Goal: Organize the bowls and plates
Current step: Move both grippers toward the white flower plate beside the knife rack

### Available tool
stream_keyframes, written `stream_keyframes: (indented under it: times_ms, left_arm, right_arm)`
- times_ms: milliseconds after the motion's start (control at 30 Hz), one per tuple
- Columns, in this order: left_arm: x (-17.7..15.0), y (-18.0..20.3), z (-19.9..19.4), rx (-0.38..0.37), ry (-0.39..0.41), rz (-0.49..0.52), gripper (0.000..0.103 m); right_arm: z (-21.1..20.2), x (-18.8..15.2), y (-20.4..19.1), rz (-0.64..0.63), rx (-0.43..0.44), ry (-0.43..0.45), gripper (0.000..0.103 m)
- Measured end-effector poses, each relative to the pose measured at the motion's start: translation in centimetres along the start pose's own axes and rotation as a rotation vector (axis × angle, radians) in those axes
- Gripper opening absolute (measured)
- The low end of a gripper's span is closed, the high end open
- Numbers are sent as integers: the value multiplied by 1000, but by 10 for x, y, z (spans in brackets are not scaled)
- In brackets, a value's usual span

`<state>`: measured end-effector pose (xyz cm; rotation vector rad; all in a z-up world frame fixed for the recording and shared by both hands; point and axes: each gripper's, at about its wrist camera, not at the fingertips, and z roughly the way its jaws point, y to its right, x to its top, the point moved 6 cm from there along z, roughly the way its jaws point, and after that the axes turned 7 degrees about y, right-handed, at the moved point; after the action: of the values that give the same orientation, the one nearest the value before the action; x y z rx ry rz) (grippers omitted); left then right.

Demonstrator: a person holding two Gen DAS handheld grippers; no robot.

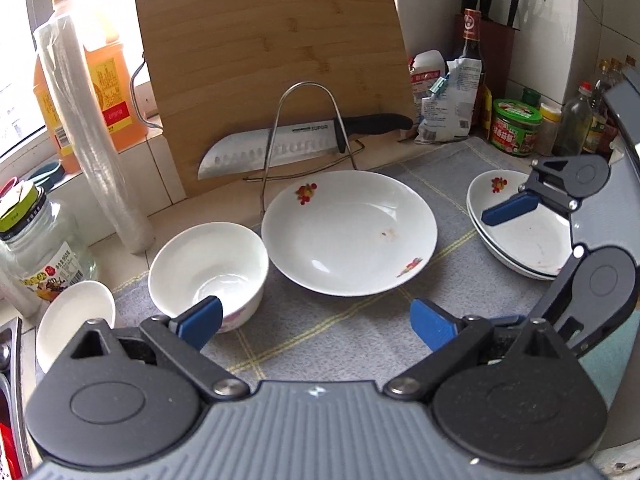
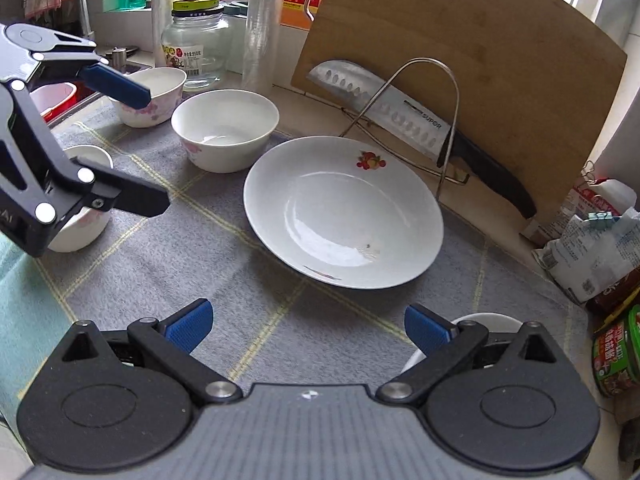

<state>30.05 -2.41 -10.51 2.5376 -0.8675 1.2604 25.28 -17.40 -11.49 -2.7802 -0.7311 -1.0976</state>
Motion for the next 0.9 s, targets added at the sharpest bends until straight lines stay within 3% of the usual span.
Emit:
stream_keyframes:
  times_ms: [367, 500, 667, 900]
  left_arm:
    - [28, -11, 48, -77, -95, 42, 100]
    - [43, -13, 76, -134, -147, 67, 100]
    - [52, -18, 113, -137, -190, 119, 99]
    - [69, -14, 155, -199, -194, 126, 99]
  right_arm:
    - [55, -17, -7, 127, -25, -39, 103]
    - [66, -18, -4, 156, -46, -22, 103]
    - [74, -15, 6, 217, -41, -7, 103]
    - [75, -14, 9, 243, -55, -13, 103]
